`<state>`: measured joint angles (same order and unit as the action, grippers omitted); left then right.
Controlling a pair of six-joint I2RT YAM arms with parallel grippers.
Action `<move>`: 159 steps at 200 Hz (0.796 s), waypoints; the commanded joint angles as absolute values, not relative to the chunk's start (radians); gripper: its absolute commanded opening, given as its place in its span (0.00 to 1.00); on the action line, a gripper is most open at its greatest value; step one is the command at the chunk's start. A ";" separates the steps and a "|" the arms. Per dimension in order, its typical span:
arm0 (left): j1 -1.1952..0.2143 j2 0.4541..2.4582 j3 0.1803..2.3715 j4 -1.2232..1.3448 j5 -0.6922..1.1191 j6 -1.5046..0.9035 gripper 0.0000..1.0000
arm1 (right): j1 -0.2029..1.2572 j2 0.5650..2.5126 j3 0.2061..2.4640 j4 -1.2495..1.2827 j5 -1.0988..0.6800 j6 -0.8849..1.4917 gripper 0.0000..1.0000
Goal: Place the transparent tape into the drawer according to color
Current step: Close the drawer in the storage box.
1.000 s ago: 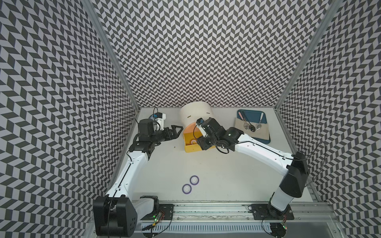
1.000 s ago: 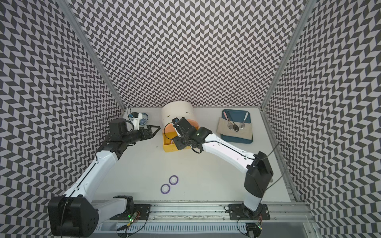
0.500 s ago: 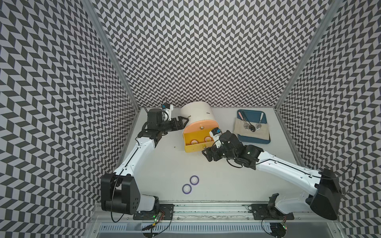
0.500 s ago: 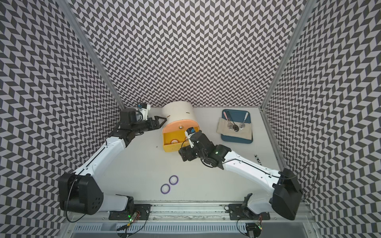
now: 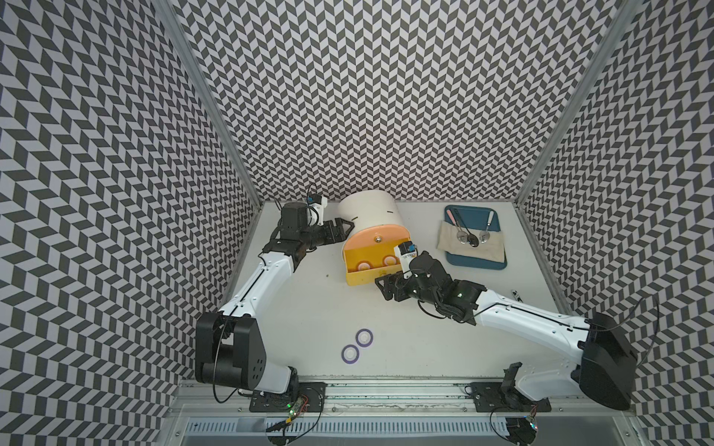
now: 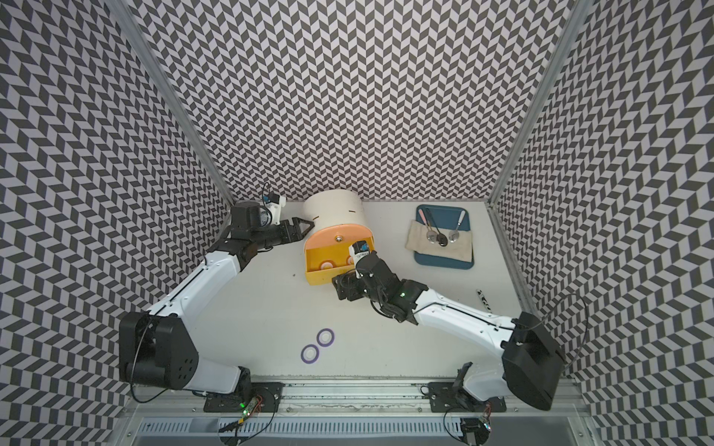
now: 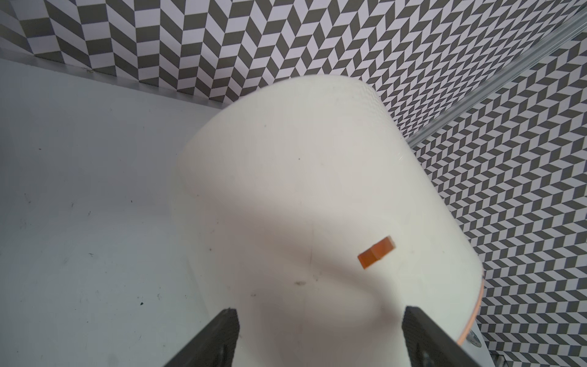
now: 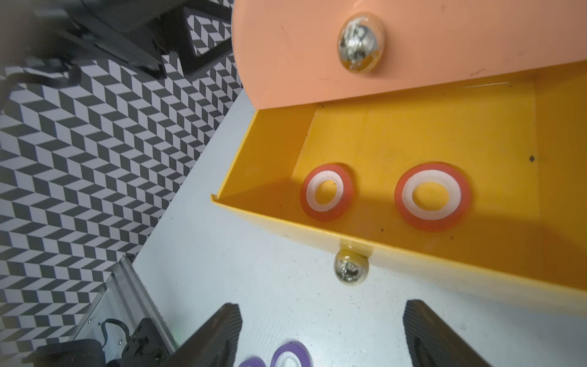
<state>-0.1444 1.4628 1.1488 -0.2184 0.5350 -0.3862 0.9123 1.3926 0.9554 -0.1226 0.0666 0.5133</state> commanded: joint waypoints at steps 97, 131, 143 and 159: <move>-0.150 1.480 1.181 -0.206 0.540 -0.365 0.83 | 0.934 1.488 0.969 0.038 0.217 0.507 0.68; -0.151 1.482 1.181 -0.206 0.545 -0.365 0.82 | 0.941 1.504 0.974 0.075 0.261 0.500 0.67; -0.150 1.482 1.181 -0.206 0.548 -0.363 0.82 | 0.943 1.512 0.977 0.090 0.274 0.495 0.67; -0.152 1.482 1.181 -0.208 0.548 -0.361 0.82 | 0.944 1.524 0.984 0.104 0.292 0.490 0.67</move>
